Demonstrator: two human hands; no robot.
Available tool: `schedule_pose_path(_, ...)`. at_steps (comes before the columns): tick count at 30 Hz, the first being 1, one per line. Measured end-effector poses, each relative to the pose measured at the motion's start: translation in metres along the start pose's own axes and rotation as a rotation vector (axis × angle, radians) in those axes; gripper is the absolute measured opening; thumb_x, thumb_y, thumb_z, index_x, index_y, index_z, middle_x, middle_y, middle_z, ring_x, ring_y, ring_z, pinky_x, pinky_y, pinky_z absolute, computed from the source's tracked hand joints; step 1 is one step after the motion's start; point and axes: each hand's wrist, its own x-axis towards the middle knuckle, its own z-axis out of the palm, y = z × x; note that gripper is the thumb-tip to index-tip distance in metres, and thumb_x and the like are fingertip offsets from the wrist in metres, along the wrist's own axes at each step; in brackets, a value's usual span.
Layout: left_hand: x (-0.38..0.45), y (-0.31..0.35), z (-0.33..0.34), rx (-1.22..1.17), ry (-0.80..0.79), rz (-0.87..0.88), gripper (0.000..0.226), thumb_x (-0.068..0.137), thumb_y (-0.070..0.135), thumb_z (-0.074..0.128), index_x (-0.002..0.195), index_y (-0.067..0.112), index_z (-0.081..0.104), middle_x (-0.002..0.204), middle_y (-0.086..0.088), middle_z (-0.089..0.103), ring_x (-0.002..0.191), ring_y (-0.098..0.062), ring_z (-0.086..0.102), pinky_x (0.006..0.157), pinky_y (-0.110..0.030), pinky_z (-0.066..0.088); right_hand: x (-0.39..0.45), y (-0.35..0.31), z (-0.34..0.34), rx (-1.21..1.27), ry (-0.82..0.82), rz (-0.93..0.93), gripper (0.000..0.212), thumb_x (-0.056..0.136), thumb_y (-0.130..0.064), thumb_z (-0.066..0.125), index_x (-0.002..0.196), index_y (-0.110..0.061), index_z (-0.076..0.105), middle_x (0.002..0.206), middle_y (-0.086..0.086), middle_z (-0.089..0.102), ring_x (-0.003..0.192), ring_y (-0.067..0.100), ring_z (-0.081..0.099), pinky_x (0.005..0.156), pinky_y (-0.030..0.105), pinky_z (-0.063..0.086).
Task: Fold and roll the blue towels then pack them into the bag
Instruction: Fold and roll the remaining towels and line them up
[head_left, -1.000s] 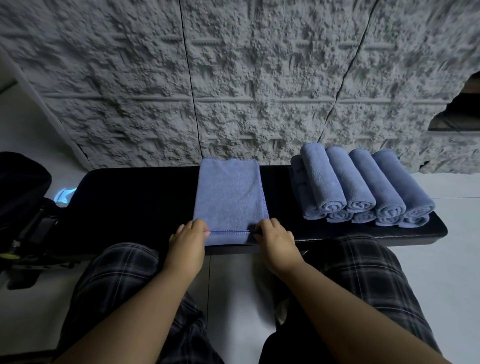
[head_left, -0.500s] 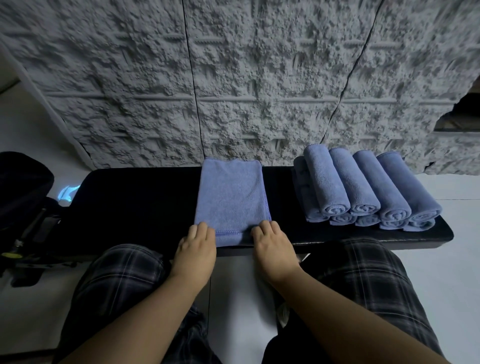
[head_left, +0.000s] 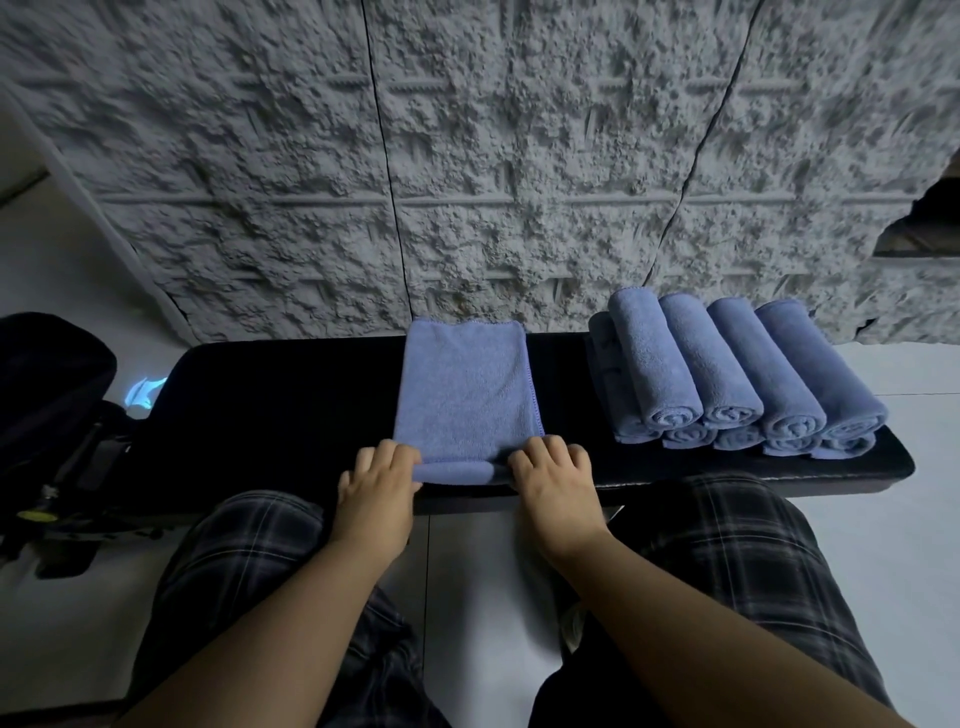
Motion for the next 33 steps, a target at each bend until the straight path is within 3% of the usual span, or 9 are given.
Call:
schedule_pose_path(5,0.008,-0.007,0.001,-0.153,-0.04,-0.075,0.022,0.098,0.021,0.042,0.116,0.016,0.053,0.117,0.0,0.049,0.104,-0.02,0.041,0.085,-0.032,0.036,0.006,0.007,-0.004,0.11,-0.083,0.022,0.019,0.067,-0.015,0.061,0.085,-0.02,0.066,0.081,-0.003,0.06,0.077,0.021,0.057,0.069,0.033,0.047)
schedule_pose_path(8,0.01,-0.009,-0.001,-0.199,-0.085,-0.111,0.026,0.098,0.02,0.042,0.119,0.011,0.055,0.116,-0.004,0.052,0.103,-0.022,0.041,0.088,-0.033,0.038,0.009,0.016,-0.003,0.207,-0.212,0.017,0.031,0.085,-0.012,0.053,0.115,-0.02,0.057,0.111,-0.002,0.055,0.106,0.022,0.047,0.089,0.036,0.029)
schedule_pose_path(10,0.01,-0.01,-0.003,-0.25,-0.112,-0.137,0.023,0.099,0.019,0.04,0.115,0.01,0.055,0.106,-0.004,0.051,0.101,-0.021,0.039,0.087,-0.032,0.038,0.011,0.02,-0.003,0.257,-0.286,0.053,0.03,0.092,-0.013,0.045,0.12,-0.02,0.051,0.119,-0.003,0.053,0.11,0.02,0.041,0.09,0.034,0.023)
schedule_pose_path(16,0.011,-0.003,-0.002,-0.115,-0.087,-0.205,0.028,0.1,0.027,0.033,0.098,0.008,0.054,0.098,-0.007,0.052,0.096,-0.022,0.038,0.08,-0.032,0.035,0.016,0.014,-0.002,0.206,-0.268,0.147,0.024,0.101,-0.028,0.033,0.111,-0.013,0.048,0.115,0.004,0.056,0.105,0.025,0.043,0.089,0.039,0.026)
schedule_pose_path(18,0.01,0.002,-0.002,-0.043,-0.003,-0.173,0.022,0.097,0.025,0.045,0.091,0.006,0.055,0.093,-0.01,0.053,0.093,-0.028,0.044,0.074,-0.036,0.037,0.018,0.009,-0.004,0.16,-0.185,0.195,0.018,0.097,-0.027,0.046,0.101,-0.011,0.053,0.103,0.006,0.059,0.098,0.028,0.047,0.085,0.041,0.031)
schedule_pose_path(21,0.012,0.003,-0.004,0.053,0.109,-0.063,0.019,0.074,0.007,0.072,0.076,0.008,0.054,0.079,-0.012,0.053,0.074,-0.033,0.051,0.059,-0.039,0.044,0.02,0.006,-0.005,0.112,-0.019,0.167,0.026,0.063,-0.013,0.08,0.075,-0.013,0.057,0.075,0.005,0.056,0.071,0.027,0.052,0.061,0.037,0.04)
schedule_pose_path(24,0.014,0.007,-0.008,0.162,0.112,0.147,0.027,0.057,-0.008,0.062,0.073,0.012,0.053,0.075,-0.007,0.05,0.069,-0.03,0.051,0.054,-0.038,0.045,0.017,0.003,-0.005,0.249,0.032,0.031,0.033,0.055,0.005,0.076,0.078,-0.01,0.057,0.079,0.008,0.052,0.069,0.027,0.051,0.053,0.031,0.04)
schedule_pose_path(28,0.009,0.014,-0.003,0.222,0.119,0.327,0.027,0.068,0.008,0.035,0.077,0.016,0.059,0.074,-0.001,0.052,0.069,-0.024,0.056,0.056,-0.035,0.048,0.01,-0.008,0.002,0.318,-0.023,-0.049,0.038,0.051,0.011,0.075,0.082,-0.007,0.062,0.081,0.008,0.054,0.068,0.025,0.055,0.054,0.031,0.051)
schedule_pose_path(33,0.001,0.02,0.004,0.217,0.135,0.312,0.024,0.062,0.011,0.063,0.086,0.012,0.062,0.08,-0.003,0.057,0.076,-0.025,0.059,0.062,-0.036,0.047,0.005,-0.013,0.007,0.3,-0.023,-0.046,0.036,0.049,-0.001,0.076,0.084,-0.008,0.066,0.08,0.005,0.057,0.07,0.023,0.056,0.058,0.029,0.053)
